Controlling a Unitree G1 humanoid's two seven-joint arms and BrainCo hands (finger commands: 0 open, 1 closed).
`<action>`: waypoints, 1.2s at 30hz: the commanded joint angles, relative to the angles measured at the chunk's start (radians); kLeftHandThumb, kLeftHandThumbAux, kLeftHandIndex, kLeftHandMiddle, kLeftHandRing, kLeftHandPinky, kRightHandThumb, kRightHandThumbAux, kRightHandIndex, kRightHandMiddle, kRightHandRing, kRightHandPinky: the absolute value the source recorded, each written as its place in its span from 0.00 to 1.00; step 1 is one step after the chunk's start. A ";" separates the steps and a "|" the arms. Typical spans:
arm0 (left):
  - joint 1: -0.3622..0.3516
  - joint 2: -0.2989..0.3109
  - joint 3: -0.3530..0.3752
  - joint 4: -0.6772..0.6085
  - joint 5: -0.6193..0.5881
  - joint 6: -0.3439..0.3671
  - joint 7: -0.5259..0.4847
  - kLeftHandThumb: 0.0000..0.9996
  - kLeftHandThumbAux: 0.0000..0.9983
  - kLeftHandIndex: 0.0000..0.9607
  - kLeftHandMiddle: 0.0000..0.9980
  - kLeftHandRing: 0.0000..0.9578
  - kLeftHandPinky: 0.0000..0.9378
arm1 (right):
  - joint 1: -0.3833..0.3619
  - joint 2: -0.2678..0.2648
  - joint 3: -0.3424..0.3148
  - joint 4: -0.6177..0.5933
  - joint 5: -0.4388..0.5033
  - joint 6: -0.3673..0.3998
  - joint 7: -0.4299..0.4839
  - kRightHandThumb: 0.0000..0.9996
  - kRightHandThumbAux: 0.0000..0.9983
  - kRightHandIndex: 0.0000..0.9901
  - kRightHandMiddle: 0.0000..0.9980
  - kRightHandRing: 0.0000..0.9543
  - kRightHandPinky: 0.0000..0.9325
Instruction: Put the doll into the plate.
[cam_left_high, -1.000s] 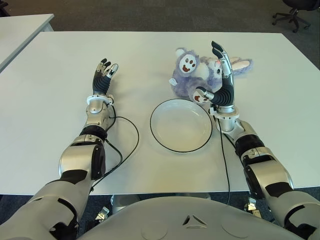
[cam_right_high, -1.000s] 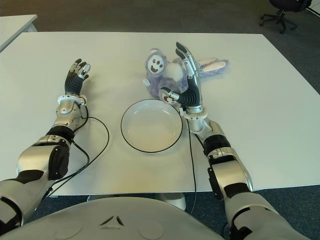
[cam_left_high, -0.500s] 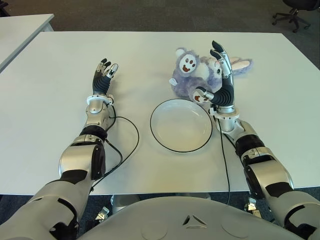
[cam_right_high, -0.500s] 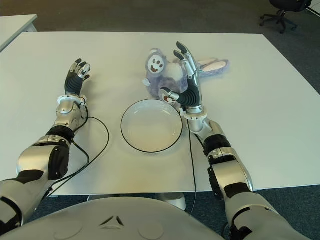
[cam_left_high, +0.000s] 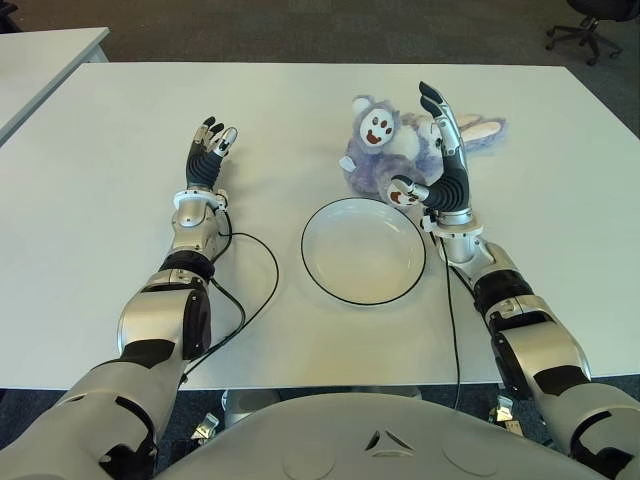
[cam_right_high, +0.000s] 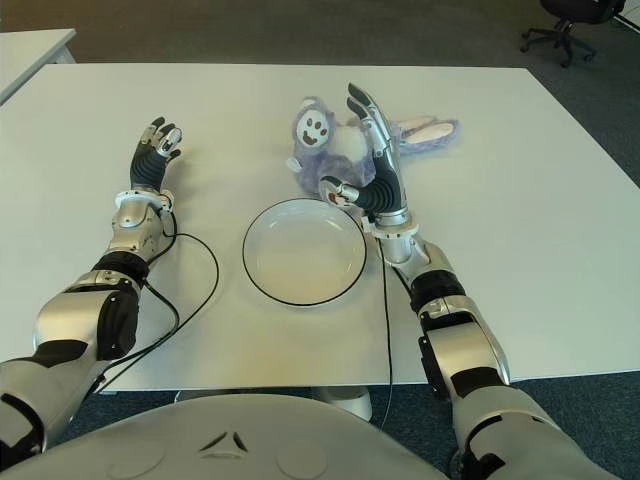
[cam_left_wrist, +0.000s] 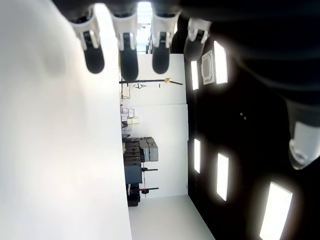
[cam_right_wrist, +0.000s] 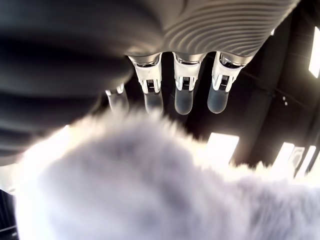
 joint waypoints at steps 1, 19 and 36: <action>0.106 -0.017 0.012 0.065 -0.009 0.064 -0.035 0.00 0.47 0.00 0.12 0.15 0.13 | 0.290 0.045 -0.004 0.126 0.174 0.001 0.130 0.25 0.44 0.06 0.08 0.06 0.07; 0.107 -0.011 0.014 0.063 -0.010 0.065 -0.029 0.00 0.47 0.00 0.13 0.16 0.16 | 0.381 0.122 -0.071 -0.018 0.119 -0.058 0.100 0.15 0.39 0.05 0.11 0.09 0.07; 0.106 -0.002 0.012 0.065 -0.009 0.062 -0.032 0.00 0.47 0.00 0.14 0.17 0.20 | 0.419 0.320 -0.215 0.043 0.081 -0.282 0.026 0.41 0.50 0.15 0.17 0.14 0.15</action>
